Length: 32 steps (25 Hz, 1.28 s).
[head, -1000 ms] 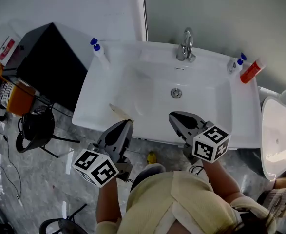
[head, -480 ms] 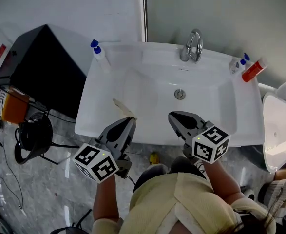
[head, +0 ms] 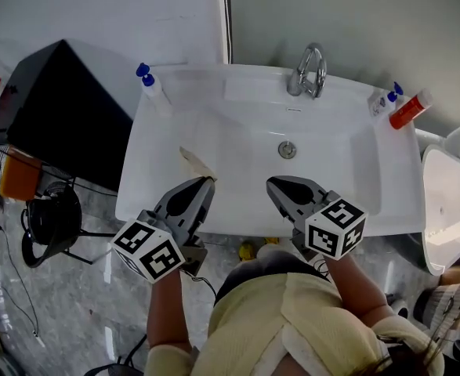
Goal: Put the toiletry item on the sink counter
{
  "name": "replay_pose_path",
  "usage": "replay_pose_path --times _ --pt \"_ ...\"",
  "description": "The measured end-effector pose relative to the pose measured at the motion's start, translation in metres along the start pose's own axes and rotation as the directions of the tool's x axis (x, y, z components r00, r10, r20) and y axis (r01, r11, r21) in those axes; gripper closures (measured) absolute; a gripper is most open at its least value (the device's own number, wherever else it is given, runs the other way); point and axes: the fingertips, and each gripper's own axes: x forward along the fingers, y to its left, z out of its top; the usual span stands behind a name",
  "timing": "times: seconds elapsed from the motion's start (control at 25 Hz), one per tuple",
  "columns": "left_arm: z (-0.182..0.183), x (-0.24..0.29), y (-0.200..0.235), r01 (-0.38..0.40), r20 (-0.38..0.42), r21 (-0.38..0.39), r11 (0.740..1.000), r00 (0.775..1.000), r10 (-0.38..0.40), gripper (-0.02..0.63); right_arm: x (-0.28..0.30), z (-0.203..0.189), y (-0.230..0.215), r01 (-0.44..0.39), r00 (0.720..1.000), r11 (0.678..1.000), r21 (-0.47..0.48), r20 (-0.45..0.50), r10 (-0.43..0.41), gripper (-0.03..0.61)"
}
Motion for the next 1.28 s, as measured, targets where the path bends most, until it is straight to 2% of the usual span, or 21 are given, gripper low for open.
replay_pose_path --times 0.36,0.84,1.28 --pt "0.007 0.026 0.015 -0.03 -0.012 0.014 0.999 0.999 0.03 0.578 0.012 0.016 -0.022 -0.051 0.999 0.999 -0.013 -0.002 0.051 0.551" --pt "0.021 0.07 0.05 -0.064 -0.019 -0.01 0.998 0.998 0.064 0.578 0.036 0.025 -0.053 -0.089 0.995 0.996 0.016 -0.036 0.09 0.551" --pt "0.033 0.104 0.073 -0.074 -0.034 0.005 0.997 0.997 0.074 0.578 0.053 0.014 -0.066 -0.107 0.99 0.994 0.02 -0.09 0.109 0.551"
